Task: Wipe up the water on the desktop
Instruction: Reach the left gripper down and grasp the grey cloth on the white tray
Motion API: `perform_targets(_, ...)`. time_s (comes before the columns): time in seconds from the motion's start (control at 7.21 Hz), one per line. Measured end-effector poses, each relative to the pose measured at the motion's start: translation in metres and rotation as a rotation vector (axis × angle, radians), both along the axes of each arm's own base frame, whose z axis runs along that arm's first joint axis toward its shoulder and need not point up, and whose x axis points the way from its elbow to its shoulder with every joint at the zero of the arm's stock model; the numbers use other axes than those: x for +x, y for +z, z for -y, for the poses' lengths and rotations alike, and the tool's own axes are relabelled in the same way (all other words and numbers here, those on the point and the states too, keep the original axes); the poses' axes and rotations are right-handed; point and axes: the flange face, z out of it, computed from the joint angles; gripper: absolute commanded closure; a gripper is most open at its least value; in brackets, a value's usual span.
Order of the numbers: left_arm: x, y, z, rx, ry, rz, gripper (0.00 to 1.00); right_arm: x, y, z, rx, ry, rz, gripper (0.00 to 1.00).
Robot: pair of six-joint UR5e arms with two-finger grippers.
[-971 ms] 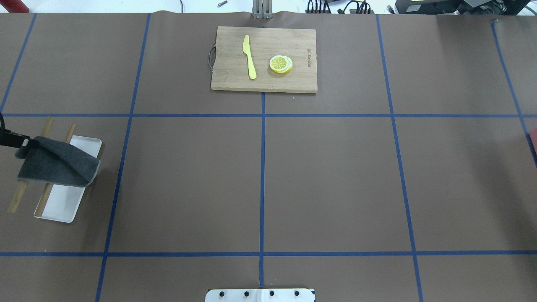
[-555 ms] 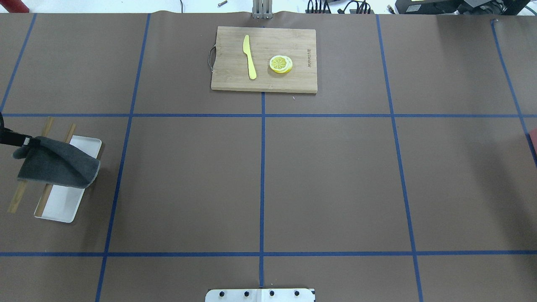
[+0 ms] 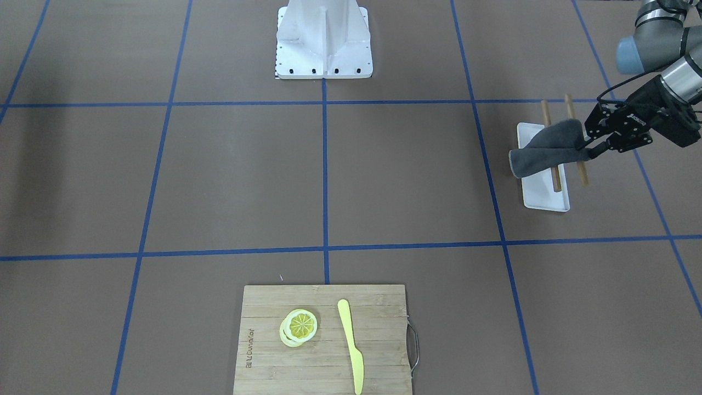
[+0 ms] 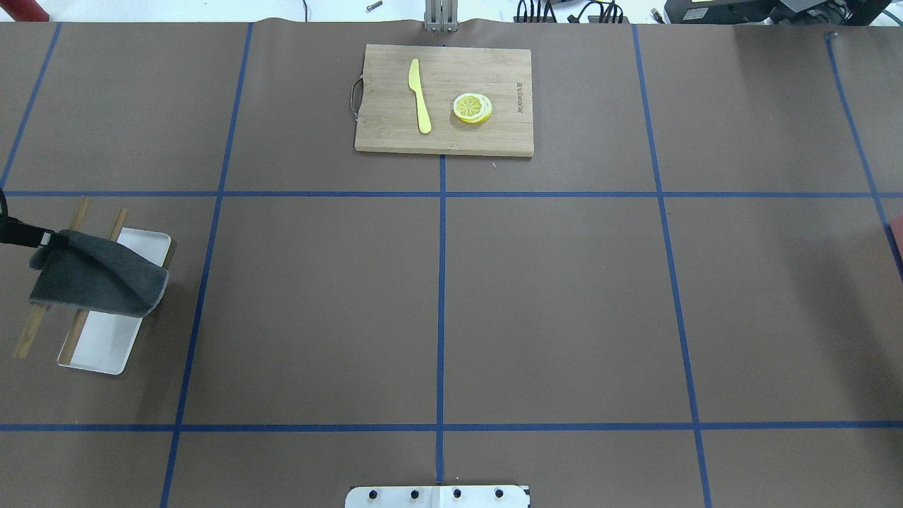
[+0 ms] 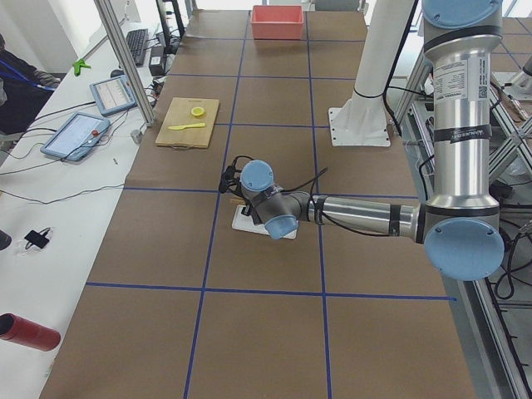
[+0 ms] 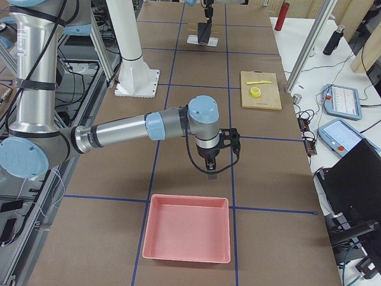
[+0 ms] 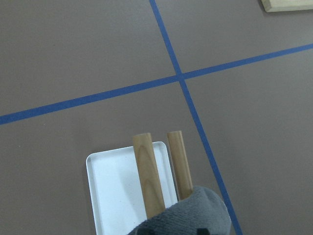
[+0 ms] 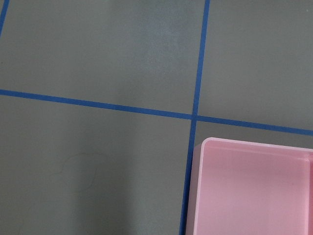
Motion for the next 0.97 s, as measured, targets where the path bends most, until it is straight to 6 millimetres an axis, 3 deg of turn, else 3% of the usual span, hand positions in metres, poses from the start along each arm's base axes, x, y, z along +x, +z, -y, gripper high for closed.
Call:
perform_targets(0.14, 0.0000, 0.0017, 0.0002, -0.001, 0.000, 0.002, 0.56, 0.0000, 0.0000, 0.0000, 0.000, 0.000, 0.000, 0.00)
perform_targets(0.28, 0.0001, 0.0032, 0.0003, -0.002, 0.000, 0.004, 0.65, 0.0000, -0.0001, 0.0000, 0.000, 0.000, 0.000, 0.00)
perform_targets(0.55, 0.0001, 0.0032, 0.0003, -0.004, 0.000, 0.003, 1.00, 0.0000, -0.0003, 0.0000, 0.000, 0.000, 0.000, 0.00)
perform_targets(0.97, -0.0009, 0.0021, -0.0008, -0.007, -0.005, 0.000, 1.00, -0.0001, -0.0003, 0.0000, 0.000, 0.000, 0.001, 0.00)
